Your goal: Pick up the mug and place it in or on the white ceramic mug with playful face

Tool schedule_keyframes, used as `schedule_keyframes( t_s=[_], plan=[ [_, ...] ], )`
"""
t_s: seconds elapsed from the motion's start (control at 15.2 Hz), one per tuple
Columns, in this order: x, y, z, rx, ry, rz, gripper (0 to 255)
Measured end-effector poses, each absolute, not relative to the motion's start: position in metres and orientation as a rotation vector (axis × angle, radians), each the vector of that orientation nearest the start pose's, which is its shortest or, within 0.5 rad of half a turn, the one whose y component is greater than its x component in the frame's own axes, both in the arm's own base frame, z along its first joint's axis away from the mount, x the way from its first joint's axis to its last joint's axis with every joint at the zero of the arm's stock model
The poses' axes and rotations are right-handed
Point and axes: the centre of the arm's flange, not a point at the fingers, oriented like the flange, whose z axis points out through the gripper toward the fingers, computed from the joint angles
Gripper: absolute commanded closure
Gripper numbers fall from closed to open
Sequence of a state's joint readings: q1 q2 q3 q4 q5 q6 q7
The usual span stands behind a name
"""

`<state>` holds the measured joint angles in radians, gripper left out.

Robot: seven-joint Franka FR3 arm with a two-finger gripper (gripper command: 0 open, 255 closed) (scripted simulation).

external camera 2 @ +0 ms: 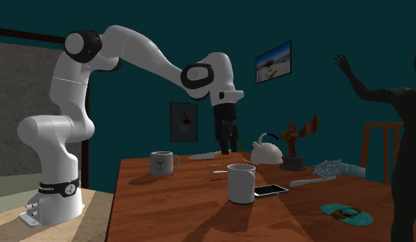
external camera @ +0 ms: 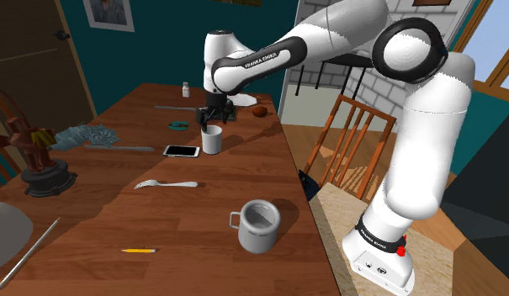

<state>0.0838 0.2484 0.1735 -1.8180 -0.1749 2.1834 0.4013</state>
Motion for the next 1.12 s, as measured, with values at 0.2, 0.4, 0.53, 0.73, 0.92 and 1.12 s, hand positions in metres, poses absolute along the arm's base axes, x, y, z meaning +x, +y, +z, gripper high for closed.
schedule_keyframes(
  t_s=[0.2,0.4,0.53,0.73,0.92,1.12],
  plan=[
    [0.645,0.163,0.397,-3.194,0.094,-0.24,0],
    [0.655,0.17,0.377,-3.195,0.094,-0.24,0],
    [0.659,0.169,0.367,-3.195,0.094,-0.24,0],
    [0.661,0.168,0.352,-3.195,0.094,-0.24,0],
    [0.661,0.168,0.348,-3.195,0.094,-0.241,0],
    [0.661,0.168,0.348,-3.195,0.094,-0.241,0]
  ],
)
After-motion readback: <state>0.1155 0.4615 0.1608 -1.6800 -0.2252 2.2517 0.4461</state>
